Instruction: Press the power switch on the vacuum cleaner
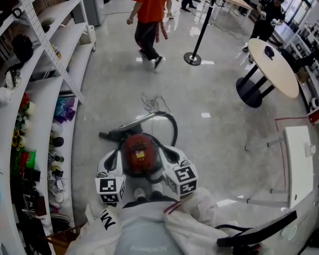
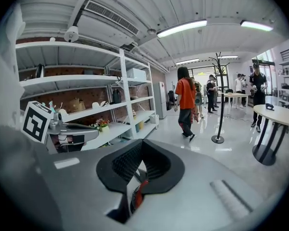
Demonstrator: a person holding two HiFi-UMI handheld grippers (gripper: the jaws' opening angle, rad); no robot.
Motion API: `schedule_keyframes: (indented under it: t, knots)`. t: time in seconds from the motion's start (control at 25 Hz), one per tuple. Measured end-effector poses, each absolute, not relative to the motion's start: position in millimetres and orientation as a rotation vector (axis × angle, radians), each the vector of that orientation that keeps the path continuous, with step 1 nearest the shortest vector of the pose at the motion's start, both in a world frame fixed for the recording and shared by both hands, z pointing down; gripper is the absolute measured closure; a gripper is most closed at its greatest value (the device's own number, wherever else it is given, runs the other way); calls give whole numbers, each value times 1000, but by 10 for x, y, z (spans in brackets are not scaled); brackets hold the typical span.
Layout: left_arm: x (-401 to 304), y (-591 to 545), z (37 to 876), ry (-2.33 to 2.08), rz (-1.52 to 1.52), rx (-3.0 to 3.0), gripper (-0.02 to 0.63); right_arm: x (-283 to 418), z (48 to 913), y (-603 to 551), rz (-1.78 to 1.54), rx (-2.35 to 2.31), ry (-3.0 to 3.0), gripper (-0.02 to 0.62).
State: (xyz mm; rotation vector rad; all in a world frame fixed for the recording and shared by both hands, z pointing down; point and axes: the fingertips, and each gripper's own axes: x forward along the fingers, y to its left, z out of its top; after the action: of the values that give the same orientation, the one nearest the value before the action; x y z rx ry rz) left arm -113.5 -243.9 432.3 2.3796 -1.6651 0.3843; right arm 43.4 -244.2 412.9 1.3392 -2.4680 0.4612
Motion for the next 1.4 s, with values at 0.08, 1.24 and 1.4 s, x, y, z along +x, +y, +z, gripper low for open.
schedule_keyframes:
  t: [0.08,1.24,1.4]
  knots:
    - [-1145,-2454,4314,-1659,372,2383,606,425,4117,-2437,458,1354,-2464,595]
    - [-1350,-1930,4310,-1639,352,2411,606,270,4082,-1919,380,1394,-2422,595]
    - [-1233,-1777,4296,-1661,361,2403,606,403,4100,-1773,398,1381,-2436,595]
